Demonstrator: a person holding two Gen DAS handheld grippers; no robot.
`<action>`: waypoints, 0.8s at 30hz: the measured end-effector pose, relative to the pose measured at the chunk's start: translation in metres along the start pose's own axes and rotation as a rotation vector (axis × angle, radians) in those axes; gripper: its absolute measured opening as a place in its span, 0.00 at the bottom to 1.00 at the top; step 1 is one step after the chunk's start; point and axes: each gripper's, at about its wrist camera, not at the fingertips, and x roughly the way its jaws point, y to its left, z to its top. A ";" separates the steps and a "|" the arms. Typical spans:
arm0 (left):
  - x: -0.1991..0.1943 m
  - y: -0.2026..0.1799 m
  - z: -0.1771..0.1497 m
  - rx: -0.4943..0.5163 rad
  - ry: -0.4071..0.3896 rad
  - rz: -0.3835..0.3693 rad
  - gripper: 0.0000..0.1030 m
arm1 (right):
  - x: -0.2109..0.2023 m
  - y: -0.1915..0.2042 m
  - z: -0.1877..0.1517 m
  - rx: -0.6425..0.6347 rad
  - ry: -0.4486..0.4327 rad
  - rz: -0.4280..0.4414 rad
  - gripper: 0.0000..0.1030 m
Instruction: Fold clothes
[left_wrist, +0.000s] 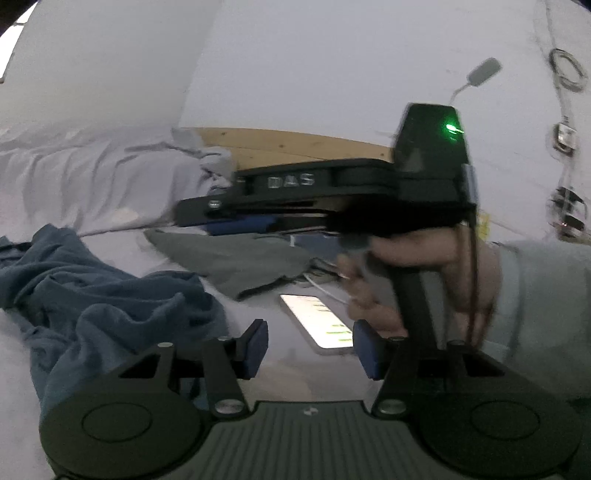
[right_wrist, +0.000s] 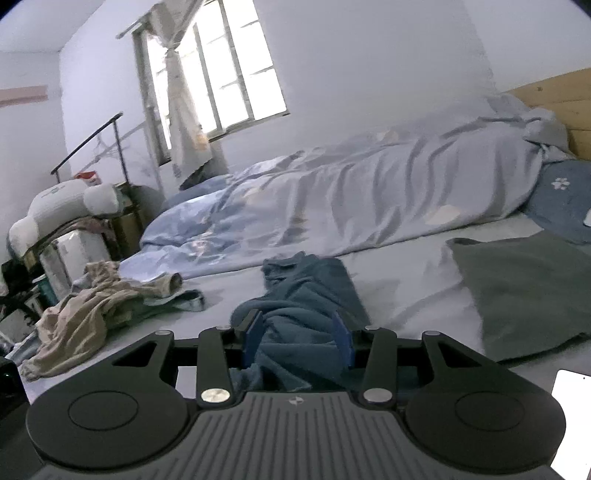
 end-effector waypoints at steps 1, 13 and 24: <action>-0.003 0.002 -0.001 -0.003 0.003 0.004 0.49 | 0.001 0.003 0.000 -0.011 0.005 0.010 0.42; -0.062 0.038 -0.016 -0.081 -0.002 0.219 0.50 | 0.031 0.049 -0.025 -0.382 0.211 0.046 0.42; -0.083 0.091 -0.012 -0.320 -0.068 0.377 0.50 | 0.066 0.081 -0.056 -0.592 0.288 -0.052 0.15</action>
